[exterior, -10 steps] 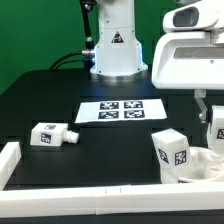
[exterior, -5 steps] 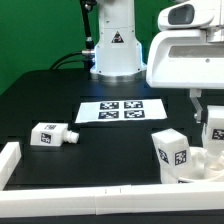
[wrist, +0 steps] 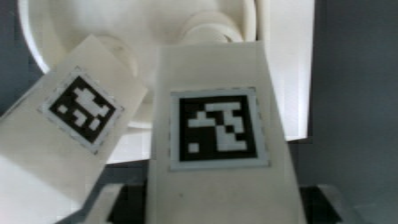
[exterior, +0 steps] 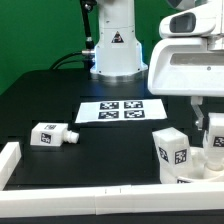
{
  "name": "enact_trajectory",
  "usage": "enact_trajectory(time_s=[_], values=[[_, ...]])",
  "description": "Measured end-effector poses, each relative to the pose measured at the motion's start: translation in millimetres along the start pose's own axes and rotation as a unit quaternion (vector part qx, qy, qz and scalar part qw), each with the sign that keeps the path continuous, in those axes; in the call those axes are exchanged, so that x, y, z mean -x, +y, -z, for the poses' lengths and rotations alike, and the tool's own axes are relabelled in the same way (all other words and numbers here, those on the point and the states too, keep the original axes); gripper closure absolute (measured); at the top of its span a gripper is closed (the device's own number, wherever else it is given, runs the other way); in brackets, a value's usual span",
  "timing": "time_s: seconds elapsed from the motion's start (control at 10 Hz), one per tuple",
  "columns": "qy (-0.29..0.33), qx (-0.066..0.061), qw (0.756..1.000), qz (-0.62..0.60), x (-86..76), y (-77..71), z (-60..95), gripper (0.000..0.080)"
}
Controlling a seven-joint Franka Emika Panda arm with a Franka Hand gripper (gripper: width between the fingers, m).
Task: Assemble stool
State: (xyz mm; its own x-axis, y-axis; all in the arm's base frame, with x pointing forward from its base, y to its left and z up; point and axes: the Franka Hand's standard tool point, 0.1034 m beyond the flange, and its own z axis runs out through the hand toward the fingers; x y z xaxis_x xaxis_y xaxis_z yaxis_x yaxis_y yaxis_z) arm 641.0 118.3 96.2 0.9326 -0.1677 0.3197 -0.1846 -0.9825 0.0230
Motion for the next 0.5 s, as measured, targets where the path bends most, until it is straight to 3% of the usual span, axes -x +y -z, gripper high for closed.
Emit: enact_trajectory(time_s=[0.5], values=[[0.001, 0.001, 1.0, 0.006, 6.8, -1.1, -7.8, 0.0464]])
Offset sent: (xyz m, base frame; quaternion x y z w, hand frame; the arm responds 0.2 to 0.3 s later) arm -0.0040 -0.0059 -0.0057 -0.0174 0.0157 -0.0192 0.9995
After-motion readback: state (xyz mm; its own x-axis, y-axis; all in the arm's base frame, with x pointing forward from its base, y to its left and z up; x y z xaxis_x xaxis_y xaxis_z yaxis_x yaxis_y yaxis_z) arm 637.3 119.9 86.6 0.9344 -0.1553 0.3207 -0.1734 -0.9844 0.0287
